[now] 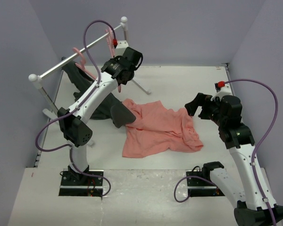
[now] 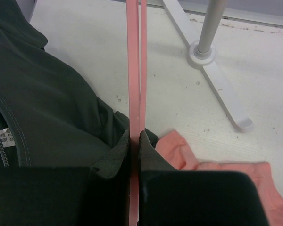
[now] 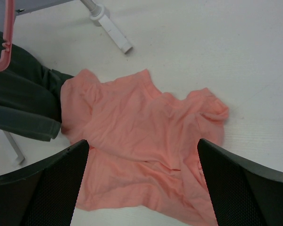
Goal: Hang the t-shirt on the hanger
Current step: Pick up the hanger from the clothesline.
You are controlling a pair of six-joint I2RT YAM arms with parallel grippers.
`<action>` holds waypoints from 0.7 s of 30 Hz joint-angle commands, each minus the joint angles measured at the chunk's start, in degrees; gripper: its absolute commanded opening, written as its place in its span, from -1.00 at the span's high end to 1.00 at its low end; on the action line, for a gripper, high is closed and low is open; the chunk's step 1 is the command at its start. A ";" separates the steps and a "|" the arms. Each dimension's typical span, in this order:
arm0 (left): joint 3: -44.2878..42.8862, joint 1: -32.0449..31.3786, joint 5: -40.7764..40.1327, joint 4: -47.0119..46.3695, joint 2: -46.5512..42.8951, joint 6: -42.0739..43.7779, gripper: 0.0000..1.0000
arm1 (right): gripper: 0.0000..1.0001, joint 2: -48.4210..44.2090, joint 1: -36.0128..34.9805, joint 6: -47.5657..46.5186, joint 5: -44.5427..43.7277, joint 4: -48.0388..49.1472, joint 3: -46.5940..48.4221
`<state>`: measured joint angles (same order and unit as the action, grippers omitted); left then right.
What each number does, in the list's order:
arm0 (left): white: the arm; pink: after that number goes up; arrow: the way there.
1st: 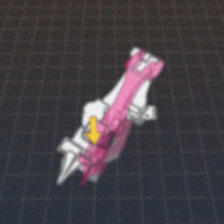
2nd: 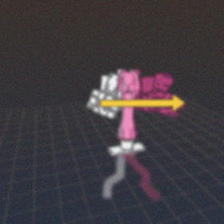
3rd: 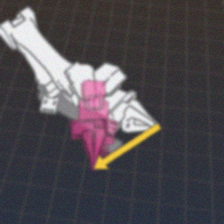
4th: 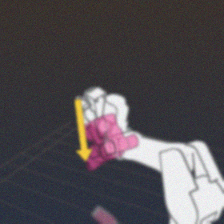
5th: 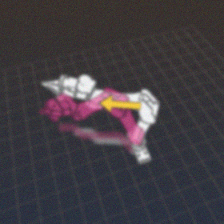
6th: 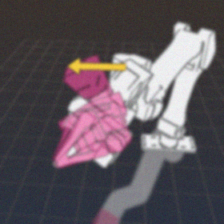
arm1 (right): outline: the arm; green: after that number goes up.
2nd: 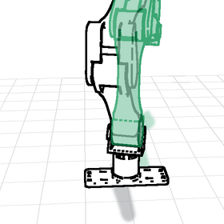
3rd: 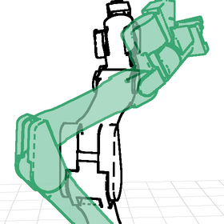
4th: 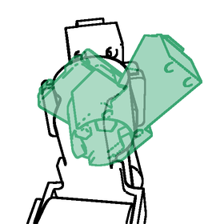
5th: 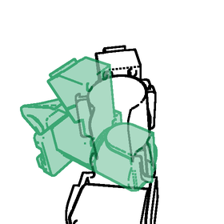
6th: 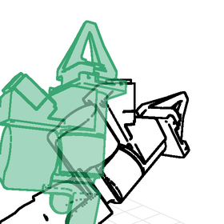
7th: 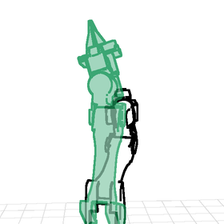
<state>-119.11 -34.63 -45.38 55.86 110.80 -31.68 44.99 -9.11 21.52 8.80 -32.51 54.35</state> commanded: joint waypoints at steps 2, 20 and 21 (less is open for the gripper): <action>0.28 0.27 0.47 -1.54 -3.76 -1.55 1.00 | -0.97 -0.17 -0.12 -0.42 1.14 1.66 0.58; 16.02 -1.55 11.15 -12.04 -22.77 -3.38 1.00 | -0.97 0.20 -0.12 -0.42 1.31 1.31 0.94; 17.32 -1.70 12.03 -12.66 -23.66 -3.85 1.00 | -0.97 -0.01 -0.12 -0.42 1.31 1.31 0.94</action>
<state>-106.80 -35.76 -36.99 50.13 91.29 -32.59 45.01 -9.12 21.52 8.80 -32.51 54.35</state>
